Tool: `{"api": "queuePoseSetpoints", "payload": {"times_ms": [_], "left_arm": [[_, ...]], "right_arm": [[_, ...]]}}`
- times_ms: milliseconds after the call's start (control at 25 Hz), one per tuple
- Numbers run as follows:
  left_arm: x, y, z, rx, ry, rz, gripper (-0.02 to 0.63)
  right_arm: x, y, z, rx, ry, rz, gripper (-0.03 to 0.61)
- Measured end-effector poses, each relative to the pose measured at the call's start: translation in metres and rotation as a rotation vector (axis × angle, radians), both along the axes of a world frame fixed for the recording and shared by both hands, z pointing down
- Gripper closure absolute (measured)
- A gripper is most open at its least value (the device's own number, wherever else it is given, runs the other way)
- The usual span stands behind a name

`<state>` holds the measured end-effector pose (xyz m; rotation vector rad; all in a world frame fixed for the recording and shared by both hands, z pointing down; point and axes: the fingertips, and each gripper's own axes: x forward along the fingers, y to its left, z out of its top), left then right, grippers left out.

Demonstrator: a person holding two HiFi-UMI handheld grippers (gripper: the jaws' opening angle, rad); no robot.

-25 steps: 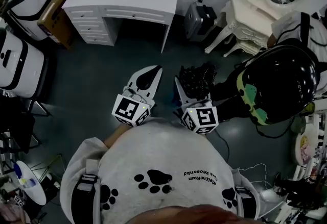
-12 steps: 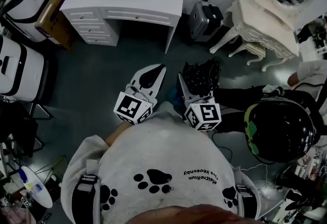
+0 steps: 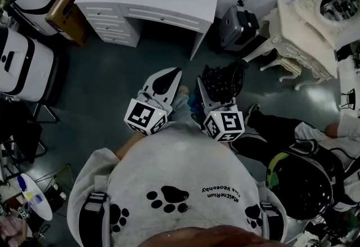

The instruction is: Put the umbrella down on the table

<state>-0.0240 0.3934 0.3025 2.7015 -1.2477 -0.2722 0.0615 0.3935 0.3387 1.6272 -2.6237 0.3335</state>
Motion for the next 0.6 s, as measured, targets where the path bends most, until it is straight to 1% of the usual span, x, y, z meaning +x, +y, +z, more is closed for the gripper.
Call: {"api": "queuePoseSetpoints", "payload": {"times_ms": [120, 280, 600], "left_arm": [[-0.001, -0.034, 0.000, -0.010, 0.002, -0.010, 0.597], [0.008, -0.089, -0.003, -0.015, 0.009, -0.017, 0.597], [0.048, -0.208, -0.020, -0.005, 0.018, -0.039, 0.597]], "right_arm": [[-0.002, -0.036, -0.003, 0.000, 0.005, -0.012, 0.324], [0.004, -0.093, -0.007, 0.001, 0.010, -0.031, 0.324], [0.045, -0.216, -0.028, 0.018, 0.023, -0.055, 0.324]]}}
